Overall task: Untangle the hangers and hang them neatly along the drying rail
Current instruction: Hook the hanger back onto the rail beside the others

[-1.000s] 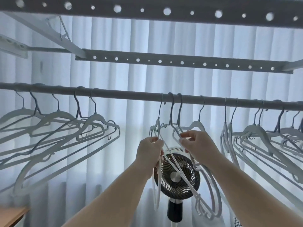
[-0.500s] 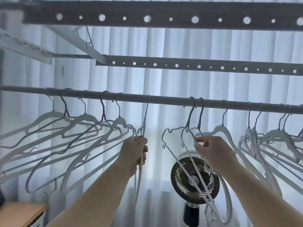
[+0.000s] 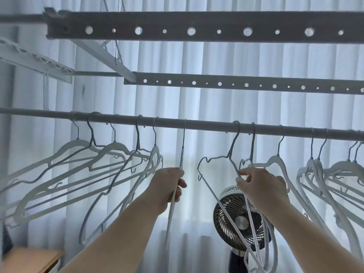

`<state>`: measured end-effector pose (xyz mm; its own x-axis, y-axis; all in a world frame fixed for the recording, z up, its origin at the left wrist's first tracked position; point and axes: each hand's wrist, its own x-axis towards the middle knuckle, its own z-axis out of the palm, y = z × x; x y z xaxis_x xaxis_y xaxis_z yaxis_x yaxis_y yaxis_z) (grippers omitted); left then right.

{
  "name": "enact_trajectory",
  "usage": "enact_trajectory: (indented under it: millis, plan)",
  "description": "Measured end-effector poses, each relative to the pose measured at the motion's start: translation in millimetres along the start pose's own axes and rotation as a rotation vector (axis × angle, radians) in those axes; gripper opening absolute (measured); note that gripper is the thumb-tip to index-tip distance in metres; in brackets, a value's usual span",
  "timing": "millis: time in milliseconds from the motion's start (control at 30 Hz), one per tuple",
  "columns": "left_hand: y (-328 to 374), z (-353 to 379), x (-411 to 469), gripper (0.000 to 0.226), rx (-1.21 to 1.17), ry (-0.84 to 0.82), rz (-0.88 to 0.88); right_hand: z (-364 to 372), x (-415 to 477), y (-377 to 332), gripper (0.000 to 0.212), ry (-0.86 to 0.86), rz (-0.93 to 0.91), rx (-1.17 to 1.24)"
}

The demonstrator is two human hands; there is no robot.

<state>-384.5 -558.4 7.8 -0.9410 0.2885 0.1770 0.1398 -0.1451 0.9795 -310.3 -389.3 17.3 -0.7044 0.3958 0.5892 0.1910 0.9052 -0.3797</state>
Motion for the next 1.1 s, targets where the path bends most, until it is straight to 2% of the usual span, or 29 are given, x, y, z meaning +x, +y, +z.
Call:
enact_trajectory:
  millis: [267,300,400,500,600,700,767,833,967,1100]
  plan:
    - [3,-15,-1,0.018,0.188,-0.076,0.043,10,3,-12,0.034,0.011,-0.005,-0.024]
    - [4,-18,-1,0.022,0.206,-0.077,0.055,11,3,-13,0.034,0.014,-0.003,-0.026]
    - [4,-24,-2,0.050,0.236,-0.120,0.033,14,3,-19,0.033,0.009,-0.006,-0.037]
    - [3,-23,-7,0.063,0.292,-0.145,0.014,19,4,-26,0.033,-0.002,-0.015,-0.047]
    - [2,-22,-8,0.057,0.529,-0.019,0.148,24,5,-30,0.033,0.004,-0.024,-0.054]
    - [9,-32,-13,0.040,0.929,0.262,0.479,26,5,-30,0.033,0.020,-0.036,-0.062]
    - [15,-43,-13,0.033,1.003,0.392,0.633,28,5,-30,0.033,0.029,-0.038,-0.061]
    - [20,-53,-9,0.033,1.049,0.404,0.589,29,5,-29,0.033,0.033,-0.034,-0.054]
    - [14,-64,2,0.041,1.171,0.324,0.373,28,5,-28,0.032,0.019,-0.041,-0.046]
    - [4,-71,8,0.033,1.262,0.292,0.235,27,4,-27,0.033,0.001,-0.049,-0.034]
